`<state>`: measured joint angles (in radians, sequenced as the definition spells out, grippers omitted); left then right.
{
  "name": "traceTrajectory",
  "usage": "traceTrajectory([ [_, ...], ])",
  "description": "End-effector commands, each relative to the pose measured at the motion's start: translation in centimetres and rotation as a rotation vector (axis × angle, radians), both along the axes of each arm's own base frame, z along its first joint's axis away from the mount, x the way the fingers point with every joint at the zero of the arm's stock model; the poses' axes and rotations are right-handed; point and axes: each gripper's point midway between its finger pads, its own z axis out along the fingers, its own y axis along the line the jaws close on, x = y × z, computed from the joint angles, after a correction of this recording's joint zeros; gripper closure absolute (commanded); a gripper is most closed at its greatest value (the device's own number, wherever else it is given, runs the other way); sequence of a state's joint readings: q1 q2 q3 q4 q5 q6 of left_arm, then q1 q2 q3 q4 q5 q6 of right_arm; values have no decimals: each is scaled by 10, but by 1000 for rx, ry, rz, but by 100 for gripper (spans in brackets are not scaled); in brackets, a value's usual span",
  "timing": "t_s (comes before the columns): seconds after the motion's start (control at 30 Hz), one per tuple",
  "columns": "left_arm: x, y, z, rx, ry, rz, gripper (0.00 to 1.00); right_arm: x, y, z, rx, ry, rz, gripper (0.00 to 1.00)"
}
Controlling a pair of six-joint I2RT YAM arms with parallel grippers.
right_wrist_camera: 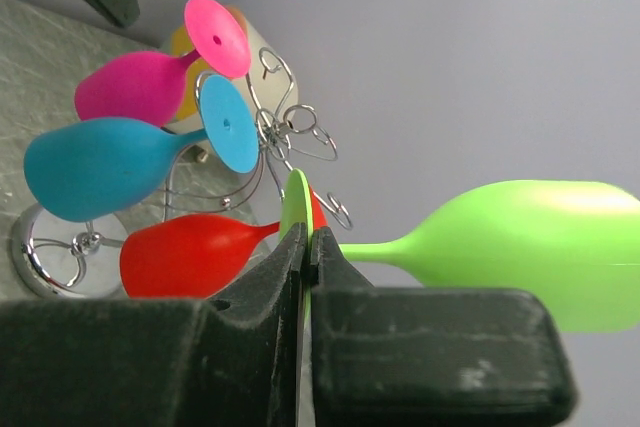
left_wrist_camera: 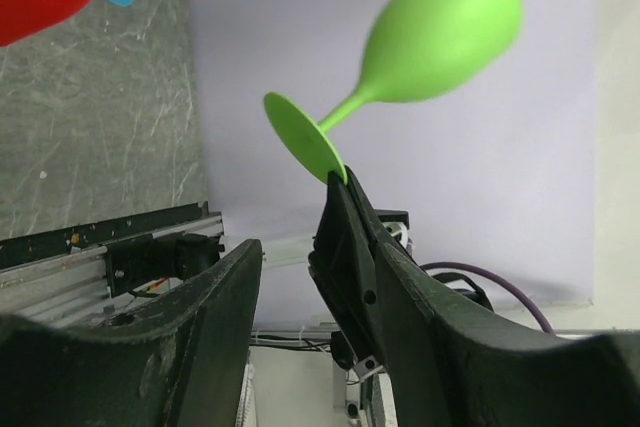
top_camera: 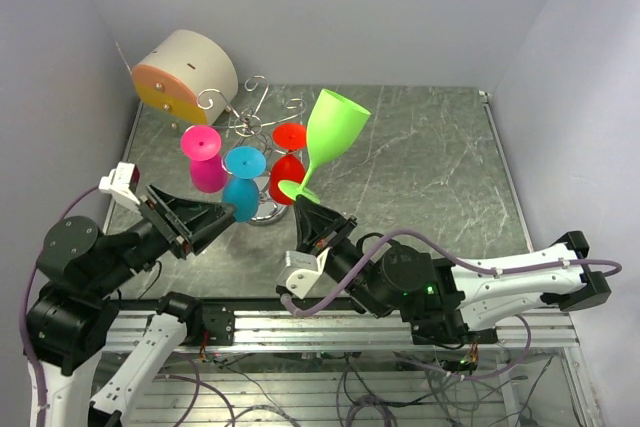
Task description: Take the wine glass off the wine glass rack
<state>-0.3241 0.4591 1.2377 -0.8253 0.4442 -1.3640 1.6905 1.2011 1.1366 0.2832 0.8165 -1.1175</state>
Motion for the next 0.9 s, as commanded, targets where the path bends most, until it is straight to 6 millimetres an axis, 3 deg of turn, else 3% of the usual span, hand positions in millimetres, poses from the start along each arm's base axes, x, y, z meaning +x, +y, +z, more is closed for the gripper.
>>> traceTrajectory([
  [0.0,4,-17,-4,-16,45,-110,39,-41,12,11,30,-12,115,100],
  [0.47,27,-34,-12,-38,76,-173,39,-56,43,10,13,-50,181,100],
  [0.87,29,-38,-17,-30,85,-196,40,-65,60,12,30,-66,220,100],
])
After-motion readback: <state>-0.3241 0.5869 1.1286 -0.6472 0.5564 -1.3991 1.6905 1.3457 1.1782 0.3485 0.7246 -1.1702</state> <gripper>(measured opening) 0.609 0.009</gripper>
